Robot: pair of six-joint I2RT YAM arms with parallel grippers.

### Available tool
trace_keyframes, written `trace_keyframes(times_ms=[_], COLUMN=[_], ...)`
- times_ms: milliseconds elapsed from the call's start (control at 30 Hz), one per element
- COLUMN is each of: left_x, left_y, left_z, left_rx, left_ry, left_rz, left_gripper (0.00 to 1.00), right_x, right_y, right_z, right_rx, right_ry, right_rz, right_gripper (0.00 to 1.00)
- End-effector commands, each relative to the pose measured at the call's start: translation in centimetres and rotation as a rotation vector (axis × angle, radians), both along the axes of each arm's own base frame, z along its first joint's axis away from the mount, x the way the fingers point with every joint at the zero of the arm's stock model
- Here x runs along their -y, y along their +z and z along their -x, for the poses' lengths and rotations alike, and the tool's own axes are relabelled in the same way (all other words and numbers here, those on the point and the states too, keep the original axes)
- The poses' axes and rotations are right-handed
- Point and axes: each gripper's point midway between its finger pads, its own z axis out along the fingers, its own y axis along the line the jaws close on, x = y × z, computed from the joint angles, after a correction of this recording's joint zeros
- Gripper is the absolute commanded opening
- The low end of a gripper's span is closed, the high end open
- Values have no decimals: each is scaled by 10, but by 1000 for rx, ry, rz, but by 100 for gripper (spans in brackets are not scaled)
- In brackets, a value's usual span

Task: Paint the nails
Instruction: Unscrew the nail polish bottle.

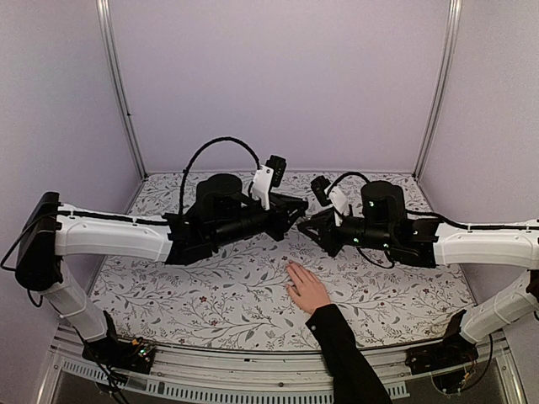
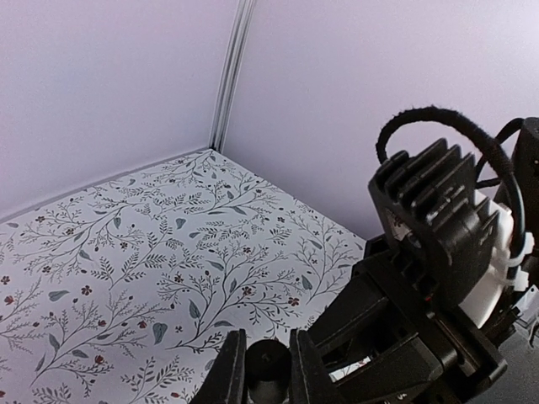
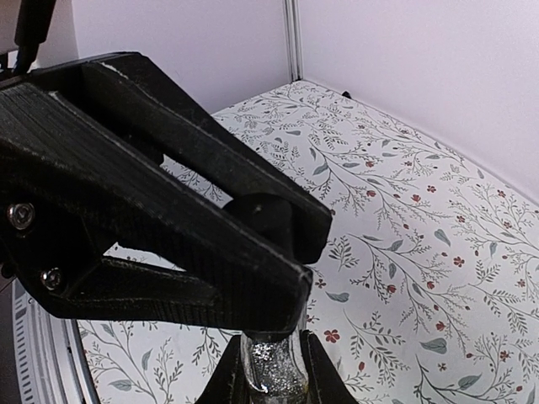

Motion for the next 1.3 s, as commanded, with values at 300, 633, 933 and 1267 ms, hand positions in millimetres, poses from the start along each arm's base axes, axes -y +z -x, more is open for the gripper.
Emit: trace_keyframes(times_ms=[300, 633, 933, 1267], left_x=[-20, -49, -63, -39], left_y=[38, 56, 63, 53], left_z=[48, 103, 148, 158], left_rx=[74, 192, 331, 334], left_ry=[-317, -634, -855, -918], left_rz=[89, 120, 156, 113], left_gripper=[32, 55, 52, 43], right_x=[-6, -14, -13, -14], right_y=[24, 37, 49, 51], right_z=[21, 82, 146, 166], right_rx=[43, 53, -1, -63], right_ry=[115, 449, 833, 984], right_rz=[-84, -151, -226, -237], right_gripper=[0, 0, 0, 0])
